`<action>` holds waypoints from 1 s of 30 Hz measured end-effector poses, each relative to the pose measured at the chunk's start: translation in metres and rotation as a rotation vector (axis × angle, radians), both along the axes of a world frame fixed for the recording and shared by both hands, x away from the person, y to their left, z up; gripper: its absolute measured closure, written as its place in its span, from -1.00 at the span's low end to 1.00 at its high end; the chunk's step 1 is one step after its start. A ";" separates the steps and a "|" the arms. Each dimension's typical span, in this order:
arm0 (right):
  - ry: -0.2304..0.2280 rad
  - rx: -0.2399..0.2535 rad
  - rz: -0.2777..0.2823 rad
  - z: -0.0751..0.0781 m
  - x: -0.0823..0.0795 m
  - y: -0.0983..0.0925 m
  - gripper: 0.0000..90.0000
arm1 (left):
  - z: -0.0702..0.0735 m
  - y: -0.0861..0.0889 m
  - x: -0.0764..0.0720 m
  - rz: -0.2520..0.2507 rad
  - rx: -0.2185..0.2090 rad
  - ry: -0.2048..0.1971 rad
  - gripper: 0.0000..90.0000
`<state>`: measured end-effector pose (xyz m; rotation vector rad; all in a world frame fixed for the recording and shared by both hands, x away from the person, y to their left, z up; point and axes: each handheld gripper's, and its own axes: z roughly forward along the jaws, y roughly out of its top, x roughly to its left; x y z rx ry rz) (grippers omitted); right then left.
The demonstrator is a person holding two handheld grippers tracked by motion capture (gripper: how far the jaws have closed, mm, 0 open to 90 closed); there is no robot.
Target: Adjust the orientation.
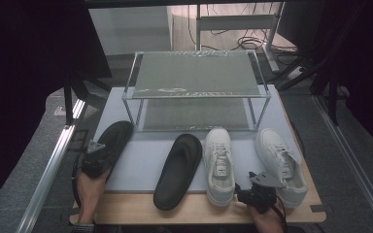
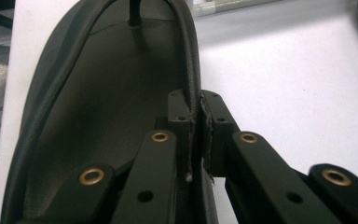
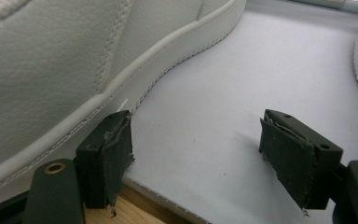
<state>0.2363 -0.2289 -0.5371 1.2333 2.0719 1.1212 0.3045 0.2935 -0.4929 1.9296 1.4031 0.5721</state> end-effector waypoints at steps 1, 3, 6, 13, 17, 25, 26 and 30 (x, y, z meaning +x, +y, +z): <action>0.000 0.000 0.000 0.000 0.000 0.000 -0.44 | 0.001 0.001 -0.001 -0.004 -0.003 -0.001 0.86; 0.000 0.000 0.000 0.000 0.000 0.000 -0.44 | 0.004 0.002 -0.005 -0.011 -0.008 -0.003 0.86; 0.000 0.000 0.000 0.000 0.000 0.000 -0.44 | 0.007 0.003 -0.011 -0.014 0.004 -0.015 0.86; 0.000 0.000 0.000 0.000 0.000 0.000 -0.44 | 0.014 0.008 -0.029 -0.030 -0.016 -0.035 0.86; 0.000 0.000 0.000 0.000 0.000 0.000 -0.44 | 0.016 0.010 -0.039 -0.043 -0.024 -0.042 0.86; 0.000 0.001 0.000 0.000 0.000 0.000 -0.44 | 0.018 0.006 -0.058 -0.084 -0.026 -0.048 0.86; 0.000 0.000 0.000 0.000 0.000 0.000 -0.44 | 0.019 0.004 -0.060 -0.087 -0.028 -0.051 0.86; 0.000 0.000 0.000 0.000 0.000 0.000 -0.44 | 0.022 0.000 -0.064 -0.108 -0.041 -0.055 0.86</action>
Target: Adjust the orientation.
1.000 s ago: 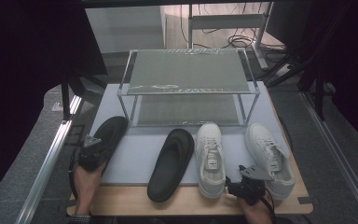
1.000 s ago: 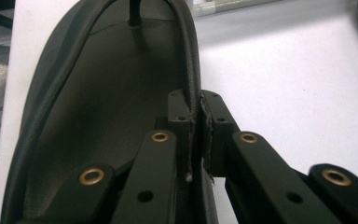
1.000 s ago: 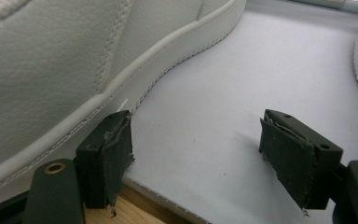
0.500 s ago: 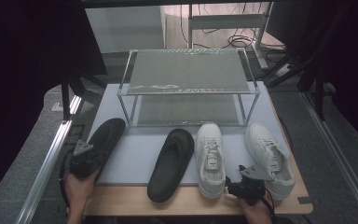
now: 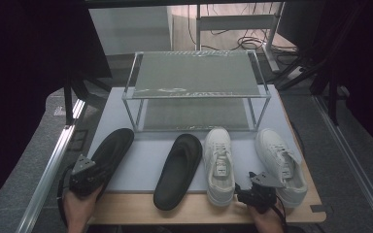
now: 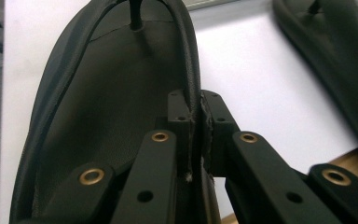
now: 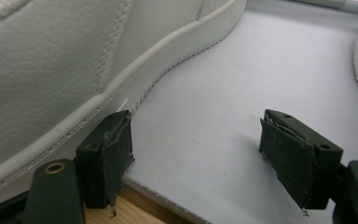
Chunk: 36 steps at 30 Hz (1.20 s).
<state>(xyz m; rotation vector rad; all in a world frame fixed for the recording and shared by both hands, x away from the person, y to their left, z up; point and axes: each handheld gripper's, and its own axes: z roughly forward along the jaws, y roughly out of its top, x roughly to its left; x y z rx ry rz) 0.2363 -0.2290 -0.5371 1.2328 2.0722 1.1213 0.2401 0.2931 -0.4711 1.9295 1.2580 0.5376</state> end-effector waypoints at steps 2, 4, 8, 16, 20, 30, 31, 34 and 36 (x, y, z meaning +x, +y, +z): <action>0.000 0.000 0.000 0.000 0.000 0.000 -0.44 | 0.001 -0.004 -0.001 -0.013 0.001 -0.001 0.86; 0.000 0.000 0.000 0.000 0.000 0.000 -0.44 | 0.001 -0.008 -0.002 -0.027 0.003 0.002 0.86; 0.000 0.000 0.000 0.000 0.000 0.000 -0.44 | 0.002 -0.016 -0.001 -0.051 -0.004 0.003 0.86; 0.000 0.000 0.000 0.000 0.000 0.000 -0.44 | 0.005 -0.033 0.003 -0.094 -0.014 -0.004 0.86; 0.000 0.000 0.000 0.000 0.000 0.000 -0.44 | 0.005 -0.043 0.009 -0.109 -0.014 -0.007 0.86; 0.000 0.001 0.001 0.000 0.000 0.000 -0.44 | 0.002 -0.062 0.027 -0.107 -0.011 -0.013 0.85; 0.000 0.001 0.001 0.000 0.000 0.000 -0.44 | 0.002 -0.063 0.029 -0.106 -0.013 -0.011 0.85; 0.000 0.000 0.001 0.000 0.000 0.000 -0.44 | 0.001 -0.068 0.034 -0.102 -0.010 -0.011 0.85; 0.000 0.001 0.001 0.000 0.000 0.000 -0.44 | 0.001 -0.072 0.038 -0.100 -0.010 -0.013 0.85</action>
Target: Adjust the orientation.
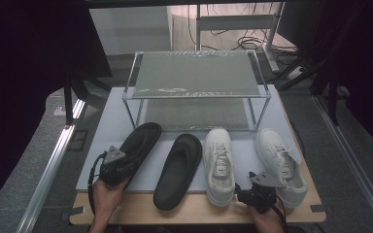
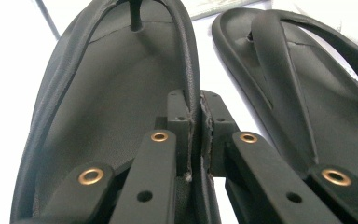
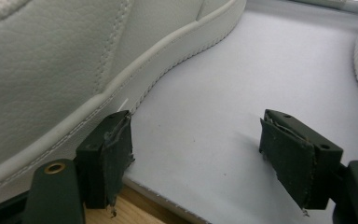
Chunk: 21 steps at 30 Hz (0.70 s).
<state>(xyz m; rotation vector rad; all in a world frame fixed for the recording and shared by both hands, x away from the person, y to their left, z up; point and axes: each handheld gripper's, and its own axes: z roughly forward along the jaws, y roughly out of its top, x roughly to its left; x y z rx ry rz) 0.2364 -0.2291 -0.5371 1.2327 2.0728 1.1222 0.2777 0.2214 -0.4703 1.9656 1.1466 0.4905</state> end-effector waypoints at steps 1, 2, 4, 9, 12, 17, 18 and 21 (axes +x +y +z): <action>0.000 0.000 0.000 0.000 0.000 0.000 -0.44 | 0.000 -0.001 0.002 0.000 -0.003 -0.001 0.85; 0.000 0.000 0.000 0.000 0.000 0.000 -0.44 | 0.000 -0.003 0.004 0.000 -0.004 -0.001 0.85; 0.000 0.000 0.000 0.000 0.000 0.000 -0.44 | 0.000 -0.006 0.009 0.003 -0.005 -0.003 0.86; 0.000 0.000 0.000 0.000 0.000 0.000 -0.44 | 0.000 -0.013 0.021 0.003 -0.017 -0.002 0.85; 0.000 0.000 0.001 0.000 0.000 0.000 -0.44 | -0.001 -0.018 0.029 0.000 -0.022 0.004 0.85; 0.000 0.000 0.001 0.000 0.000 0.000 -0.44 | -0.002 -0.026 0.042 0.010 -0.024 0.001 0.85; 0.000 0.000 0.001 0.000 0.000 0.000 -0.44 | -0.003 -0.027 0.045 0.015 -0.026 0.001 0.85; 0.000 0.001 0.001 0.000 0.000 0.000 -0.44 | -0.003 -0.031 0.052 0.025 -0.028 -0.007 0.85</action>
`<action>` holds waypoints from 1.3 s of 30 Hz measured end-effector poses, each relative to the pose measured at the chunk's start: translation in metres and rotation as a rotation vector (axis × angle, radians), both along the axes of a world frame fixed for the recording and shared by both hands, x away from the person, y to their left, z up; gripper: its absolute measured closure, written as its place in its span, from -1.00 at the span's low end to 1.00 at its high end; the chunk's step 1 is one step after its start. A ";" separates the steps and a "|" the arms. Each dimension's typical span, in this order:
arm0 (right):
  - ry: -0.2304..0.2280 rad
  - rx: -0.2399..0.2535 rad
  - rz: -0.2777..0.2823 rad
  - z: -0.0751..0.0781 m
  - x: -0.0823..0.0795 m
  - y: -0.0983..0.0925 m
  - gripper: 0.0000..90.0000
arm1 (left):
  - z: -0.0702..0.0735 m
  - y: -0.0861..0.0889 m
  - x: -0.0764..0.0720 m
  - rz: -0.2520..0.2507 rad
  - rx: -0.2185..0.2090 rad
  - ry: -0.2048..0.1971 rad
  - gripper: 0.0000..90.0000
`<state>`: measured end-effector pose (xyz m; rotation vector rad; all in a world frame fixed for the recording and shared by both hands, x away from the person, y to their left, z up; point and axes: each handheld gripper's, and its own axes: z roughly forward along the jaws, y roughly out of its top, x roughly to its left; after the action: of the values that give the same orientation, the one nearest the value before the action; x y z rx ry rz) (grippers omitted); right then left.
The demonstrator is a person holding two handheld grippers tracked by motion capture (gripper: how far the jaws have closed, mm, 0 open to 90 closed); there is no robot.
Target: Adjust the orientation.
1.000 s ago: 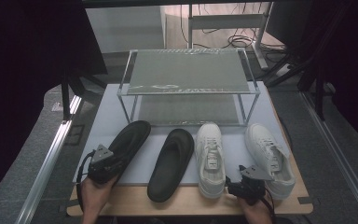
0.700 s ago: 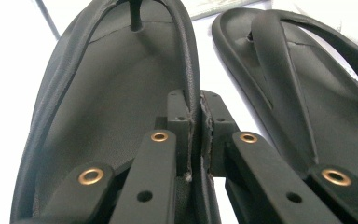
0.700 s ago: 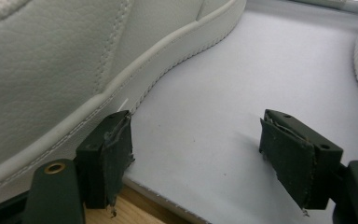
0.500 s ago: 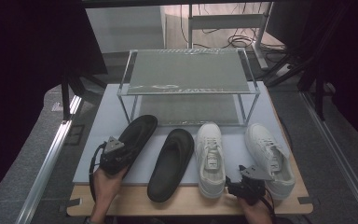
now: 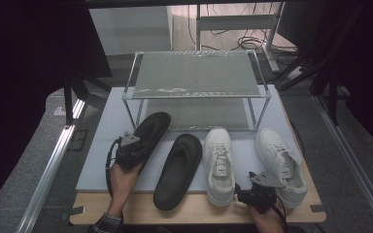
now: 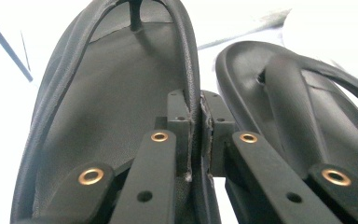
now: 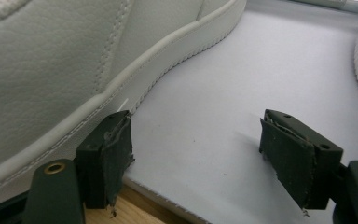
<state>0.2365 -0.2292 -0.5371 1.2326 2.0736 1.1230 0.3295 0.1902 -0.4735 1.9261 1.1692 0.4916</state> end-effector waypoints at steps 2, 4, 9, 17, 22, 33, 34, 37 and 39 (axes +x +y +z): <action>0.000 0.000 0.000 0.000 0.000 0.000 -0.44 | 0.000 -0.003 0.005 0.008 0.000 -0.003 0.86; 0.000 0.000 0.000 0.000 0.000 0.000 -0.44 | 0.000 -0.005 0.010 0.014 0.000 -0.007 0.85; 0.000 0.000 0.000 0.000 0.000 0.000 -0.44 | 0.000 -0.013 0.022 0.030 0.011 -0.012 0.85; 0.000 0.000 0.001 0.000 0.000 0.000 -0.44 | -0.006 -0.022 0.041 0.065 0.010 -0.009 0.85; 0.000 0.000 0.001 0.000 0.000 0.000 -0.44 | -0.010 -0.025 0.052 0.087 0.018 0.003 0.86; -0.001 -0.001 0.002 0.000 0.000 0.000 -0.44 | -0.014 -0.036 0.070 0.123 0.060 0.003 0.85; -0.001 -0.001 0.002 0.000 0.000 0.000 -0.44 | -0.015 -0.037 0.071 0.120 0.065 0.008 0.85; -0.001 -0.001 0.002 0.000 0.000 0.000 -0.44 | -0.018 -0.040 0.074 0.118 0.065 0.020 0.84; -0.002 0.002 0.002 0.000 0.000 0.000 -0.44 | -0.021 -0.041 0.076 0.116 0.060 0.032 0.83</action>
<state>0.2367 -0.2294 -0.5373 1.2294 2.0734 1.1267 0.4052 0.1496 -0.4943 1.9307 1.3054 0.5655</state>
